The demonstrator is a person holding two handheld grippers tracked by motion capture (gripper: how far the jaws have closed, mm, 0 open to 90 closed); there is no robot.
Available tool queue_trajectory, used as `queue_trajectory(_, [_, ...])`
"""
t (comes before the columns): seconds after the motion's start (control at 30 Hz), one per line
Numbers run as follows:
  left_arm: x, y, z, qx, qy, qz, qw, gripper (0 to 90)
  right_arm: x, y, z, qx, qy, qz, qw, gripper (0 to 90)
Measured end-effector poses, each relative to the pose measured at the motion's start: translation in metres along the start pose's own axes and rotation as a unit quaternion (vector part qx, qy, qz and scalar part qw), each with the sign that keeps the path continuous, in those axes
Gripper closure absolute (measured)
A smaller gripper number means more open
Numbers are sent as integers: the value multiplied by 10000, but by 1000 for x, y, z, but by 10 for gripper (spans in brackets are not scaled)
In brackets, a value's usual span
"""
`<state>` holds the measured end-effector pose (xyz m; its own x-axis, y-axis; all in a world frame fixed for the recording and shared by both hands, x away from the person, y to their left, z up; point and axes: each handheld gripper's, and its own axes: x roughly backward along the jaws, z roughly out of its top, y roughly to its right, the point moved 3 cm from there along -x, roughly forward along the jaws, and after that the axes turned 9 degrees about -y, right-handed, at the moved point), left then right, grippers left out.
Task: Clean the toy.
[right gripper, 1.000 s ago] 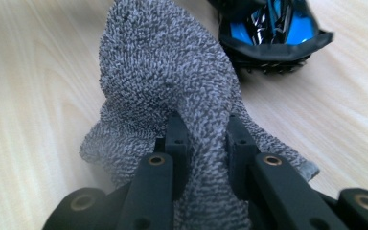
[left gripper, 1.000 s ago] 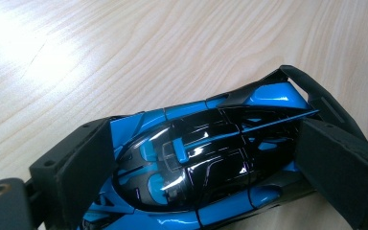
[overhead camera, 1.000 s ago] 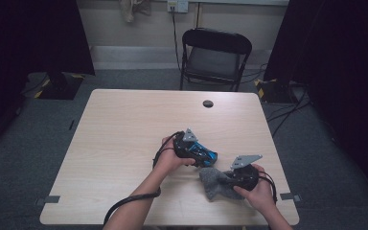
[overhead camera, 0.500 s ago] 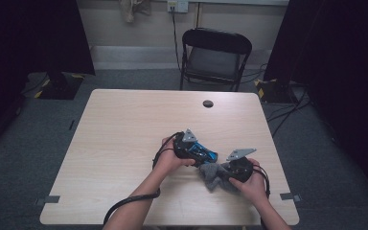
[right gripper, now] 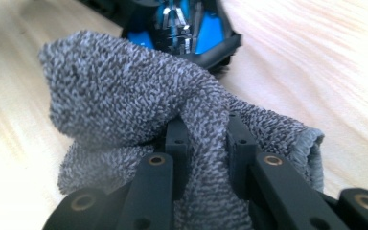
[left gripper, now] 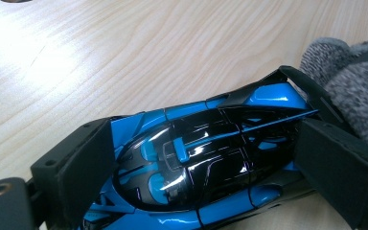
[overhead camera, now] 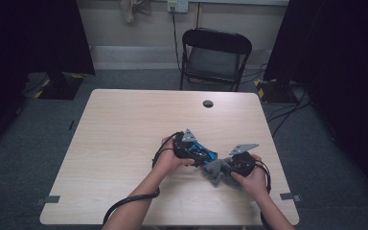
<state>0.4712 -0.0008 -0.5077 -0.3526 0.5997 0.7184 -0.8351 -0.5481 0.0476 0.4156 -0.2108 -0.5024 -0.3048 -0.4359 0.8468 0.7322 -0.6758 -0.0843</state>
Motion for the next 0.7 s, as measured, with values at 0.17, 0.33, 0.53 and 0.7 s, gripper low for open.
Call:
queue_trajectory(0.17, [0, 0, -1, 32, 42, -3, 10000, 67, -1, 8, 4, -53, -50, -72, 9999, 768])
queue_trajectory(0.33, [0, 0, -1, 27, 46, -3, 10000, 68, -1, 17, 7, -141, -72, -201, 9997, 768])
queue_trajectory(0.53, [0, -1, -1, 15, 25, 1, 10000, 68, -4, 30, 14, -314, -63, -252, 9992, 767])
queue_trajectory(0.7, [0, -2, -1, 23, 14, 8, 10000, 67, -8, 37, 22, -409, -102, -356, 9985, 767])
